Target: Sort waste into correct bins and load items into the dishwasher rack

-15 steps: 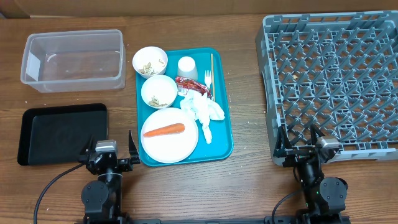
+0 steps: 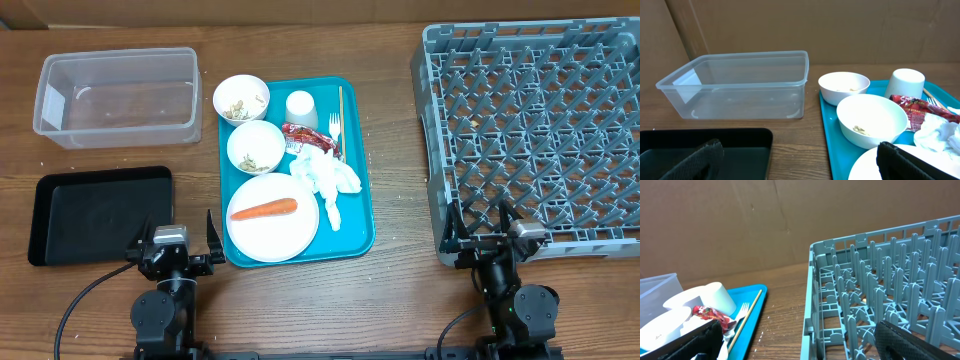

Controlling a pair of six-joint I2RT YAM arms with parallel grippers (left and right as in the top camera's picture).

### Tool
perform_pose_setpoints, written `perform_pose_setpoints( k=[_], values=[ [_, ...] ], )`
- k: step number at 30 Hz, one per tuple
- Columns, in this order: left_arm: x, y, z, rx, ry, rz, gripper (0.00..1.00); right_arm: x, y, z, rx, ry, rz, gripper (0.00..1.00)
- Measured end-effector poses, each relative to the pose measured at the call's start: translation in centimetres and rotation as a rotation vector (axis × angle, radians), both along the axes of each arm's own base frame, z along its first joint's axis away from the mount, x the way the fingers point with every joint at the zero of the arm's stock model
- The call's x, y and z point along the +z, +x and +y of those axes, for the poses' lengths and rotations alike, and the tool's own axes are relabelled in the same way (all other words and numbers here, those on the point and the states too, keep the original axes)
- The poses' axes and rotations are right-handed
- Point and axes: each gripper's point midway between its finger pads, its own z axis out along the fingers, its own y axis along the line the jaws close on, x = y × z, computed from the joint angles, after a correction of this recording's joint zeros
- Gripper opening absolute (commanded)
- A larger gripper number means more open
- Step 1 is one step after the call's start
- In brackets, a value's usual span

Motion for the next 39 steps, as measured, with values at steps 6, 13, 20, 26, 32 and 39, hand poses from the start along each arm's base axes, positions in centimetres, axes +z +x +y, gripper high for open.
perform_pose_setpoints(
  k=[6,13,20,26,32,39],
  values=[
    [0.0,0.0,0.0,0.000,0.000,0.000,1.00,0.0,0.0,0.0,0.001,0.000,0.000,1.00],
    [0.0,0.0,0.0,0.000,0.000,0.000,1.00,0.0,0.0,0.0,0.000,0.000,0.000,1.00],
    [0.0,0.0,0.0,0.000,0.000,0.000,1.00,0.0,0.0,0.0,0.000,0.000,0.000,1.00],
    [0.0,0.0,0.0,0.000,0.000,0.000,1.00,0.0,0.0,0.0,0.000,0.000,-0.001,1.00],
    [0.0,0.0,0.0,0.000,0.000,0.000,1.00,0.3,0.0,0.0,0.000,0.006,-0.012,1.00],
    [0.0,0.0,0.0,0.000,0.000,0.000,1.00,3.8,-0.8,2.9,0.185,0.221,-0.110,1.00]
  ],
)
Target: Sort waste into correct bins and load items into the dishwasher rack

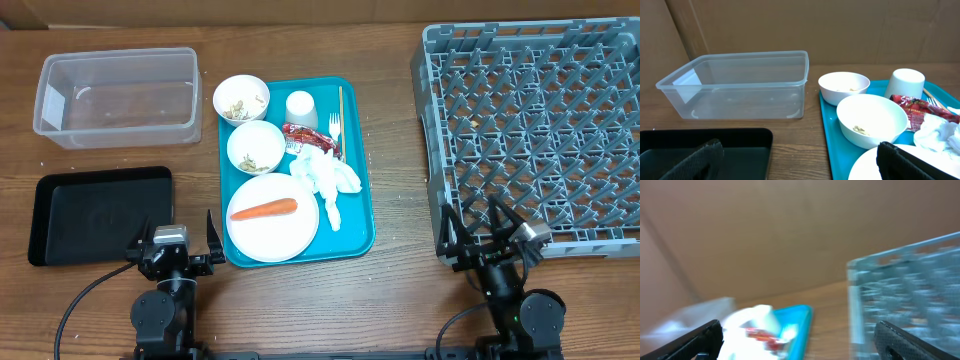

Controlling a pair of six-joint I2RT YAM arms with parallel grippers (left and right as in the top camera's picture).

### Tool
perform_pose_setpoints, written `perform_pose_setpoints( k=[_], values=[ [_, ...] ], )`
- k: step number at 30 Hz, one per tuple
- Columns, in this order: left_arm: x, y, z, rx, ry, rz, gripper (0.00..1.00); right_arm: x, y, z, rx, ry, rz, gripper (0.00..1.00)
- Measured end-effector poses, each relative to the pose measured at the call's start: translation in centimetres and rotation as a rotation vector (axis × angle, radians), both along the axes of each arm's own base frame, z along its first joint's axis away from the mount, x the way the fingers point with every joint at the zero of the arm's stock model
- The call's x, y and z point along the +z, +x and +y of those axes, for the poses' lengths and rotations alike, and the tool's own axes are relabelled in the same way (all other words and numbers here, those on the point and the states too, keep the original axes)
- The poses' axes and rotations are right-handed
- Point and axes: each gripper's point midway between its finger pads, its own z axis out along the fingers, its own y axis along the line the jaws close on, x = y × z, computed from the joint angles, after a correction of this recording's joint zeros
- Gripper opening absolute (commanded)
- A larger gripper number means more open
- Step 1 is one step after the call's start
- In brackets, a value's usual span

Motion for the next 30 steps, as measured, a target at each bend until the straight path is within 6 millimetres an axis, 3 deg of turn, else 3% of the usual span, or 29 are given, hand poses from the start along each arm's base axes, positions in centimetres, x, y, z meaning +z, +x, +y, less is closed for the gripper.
perform_pose_setpoints(
  k=[3,5,13,21,25,30],
  values=[
    [0.0,0.0,0.0,0.000,0.000,0.000,1.00,0.0,-0.9,2.2,0.162,0.145,0.057,1.00],
    [0.0,0.0,0.0,0.000,0.000,0.000,1.00,-1.2,-1.5,3.6,0.256,0.212,0.151,1.00],
    [0.0,0.0,0.0,0.000,0.000,0.000,1.00,-1.4,-2.6,5.3,0.385,0.325,0.239,1.00],
    [0.0,-0.1,0.5,0.028,0.029,0.002,1.00,-1.4,-1.6,3.9,0.285,0.362,0.232,1.00],
    [0.0,-0.1,0.7,0.035,0.031,0.003,1.00,-2.9,-1.3,3.5,0.249,0.371,0.291,1.00],
    [0.0,0.0,0.1,0.002,0.018,0.000,1.00,-3.0,-1.3,3.4,0.242,0.372,0.293,1.00]
  ],
)
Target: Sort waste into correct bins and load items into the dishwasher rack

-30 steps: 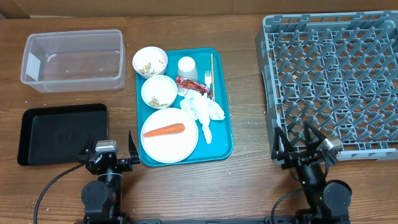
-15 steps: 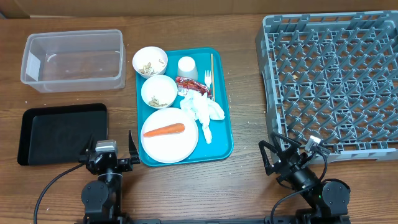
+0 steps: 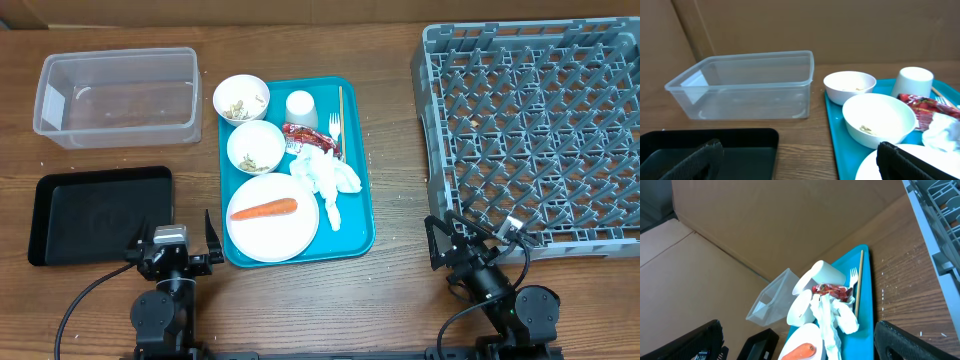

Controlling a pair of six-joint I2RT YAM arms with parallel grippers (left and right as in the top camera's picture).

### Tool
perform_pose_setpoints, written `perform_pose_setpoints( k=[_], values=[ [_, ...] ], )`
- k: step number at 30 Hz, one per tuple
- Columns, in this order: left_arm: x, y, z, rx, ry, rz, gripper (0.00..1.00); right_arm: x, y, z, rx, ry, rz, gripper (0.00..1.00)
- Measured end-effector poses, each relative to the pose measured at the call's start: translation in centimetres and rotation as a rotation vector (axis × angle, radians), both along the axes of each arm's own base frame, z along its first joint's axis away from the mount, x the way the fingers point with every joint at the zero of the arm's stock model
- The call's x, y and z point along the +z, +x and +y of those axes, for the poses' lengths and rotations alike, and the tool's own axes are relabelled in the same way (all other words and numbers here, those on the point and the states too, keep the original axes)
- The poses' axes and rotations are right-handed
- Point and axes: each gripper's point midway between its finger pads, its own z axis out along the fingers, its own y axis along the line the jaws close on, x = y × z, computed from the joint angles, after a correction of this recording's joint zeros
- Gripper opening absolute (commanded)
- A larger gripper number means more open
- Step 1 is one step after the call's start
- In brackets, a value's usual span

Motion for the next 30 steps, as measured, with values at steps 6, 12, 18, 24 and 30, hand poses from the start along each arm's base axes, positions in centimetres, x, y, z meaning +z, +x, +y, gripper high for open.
perform_pose_setpoints(
  k=[6,12,18,24,30],
  values=[
    [1.8,-0.1,-5.0,-0.285,-0.089,-0.071,1.00,1.0,0.0,-0.1,-0.008,0.005,-0.043,1.00],
    [4.7,-1.9,-7.7,-0.438,-0.157,0.009,1.00,1.2,0.7,-1.4,-0.088,0.009,-0.050,1.00],
    [8.2,-1.8,-10.5,-0.593,-0.266,0.312,1.00,0.9,1.7,-4.2,-0.264,0.012,-0.037,1.00],
    [8.3,1.1,-12.9,-0.685,-0.424,0.690,1.00,-0.6,1.9,-4.9,-0.306,-0.004,0.026,1.00],
    [5.2,2.5,-15.2,-0.738,-0.422,0.917,1.00,-0.7,1.9,-5.0,-0.313,-0.004,0.028,1.00]
  ],
)
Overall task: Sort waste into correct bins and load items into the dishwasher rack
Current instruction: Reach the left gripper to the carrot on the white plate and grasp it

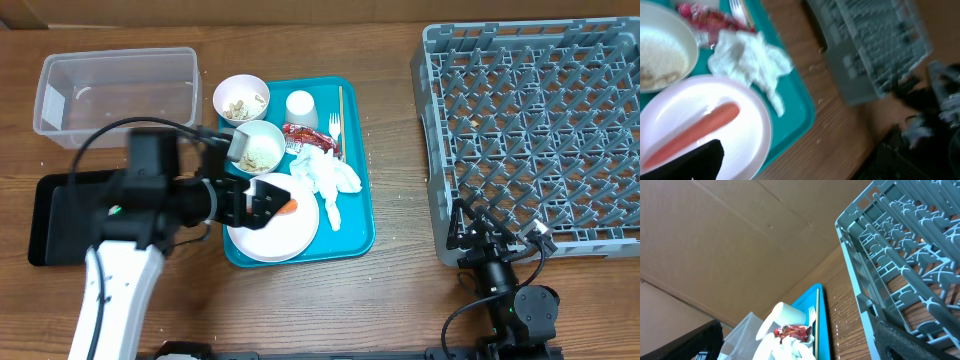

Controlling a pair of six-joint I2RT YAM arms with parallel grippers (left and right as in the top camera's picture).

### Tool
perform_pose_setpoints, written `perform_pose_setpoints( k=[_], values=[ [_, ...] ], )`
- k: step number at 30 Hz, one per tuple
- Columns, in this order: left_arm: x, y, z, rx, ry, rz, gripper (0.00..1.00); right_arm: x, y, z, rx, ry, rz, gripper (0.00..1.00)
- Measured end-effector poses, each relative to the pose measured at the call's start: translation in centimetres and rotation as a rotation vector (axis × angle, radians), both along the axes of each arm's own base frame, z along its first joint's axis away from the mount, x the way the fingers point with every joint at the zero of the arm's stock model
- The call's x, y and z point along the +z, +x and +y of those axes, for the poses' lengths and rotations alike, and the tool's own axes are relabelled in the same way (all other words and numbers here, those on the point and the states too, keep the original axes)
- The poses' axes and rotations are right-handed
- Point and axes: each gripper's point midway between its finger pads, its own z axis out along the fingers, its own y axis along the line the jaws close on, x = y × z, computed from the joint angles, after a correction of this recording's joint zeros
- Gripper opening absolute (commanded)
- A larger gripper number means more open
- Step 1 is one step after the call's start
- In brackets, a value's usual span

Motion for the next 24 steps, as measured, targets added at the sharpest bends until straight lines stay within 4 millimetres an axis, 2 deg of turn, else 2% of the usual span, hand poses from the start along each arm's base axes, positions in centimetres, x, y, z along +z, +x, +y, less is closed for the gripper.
perform_pose_setpoints(
  k=[3,7,10,14,19,24],
  values=[
    [-3.2,0.4,-0.8,-0.048,0.285,-0.013,1.00,0.0,0.0,0.0,0.000,0.000,0.000,1.00],
    [-6.0,1.6,0.0,-0.045,0.526,-0.026,1.00,0.0,0.0,0.0,0.000,0.000,0.000,1.00],
    [-7.9,2.3,0.9,-0.050,0.611,0.007,1.00,0.0,0.0,0.0,0.000,0.000,0.000,1.00],
    [-11.9,2.9,1.3,-0.153,0.709,0.073,1.00,0.0,0.0,0.0,-0.001,0.000,0.000,1.00],
    [-16.9,2.1,1.1,-0.339,0.757,0.178,1.00,0.0,0.0,0.0,0.000,0.000,0.000,1.00],
    [-19.7,1.8,1.1,-0.421,0.777,0.225,1.00,0.0,0.0,0.0,0.000,0.000,0.000,1.00]
  ],
)
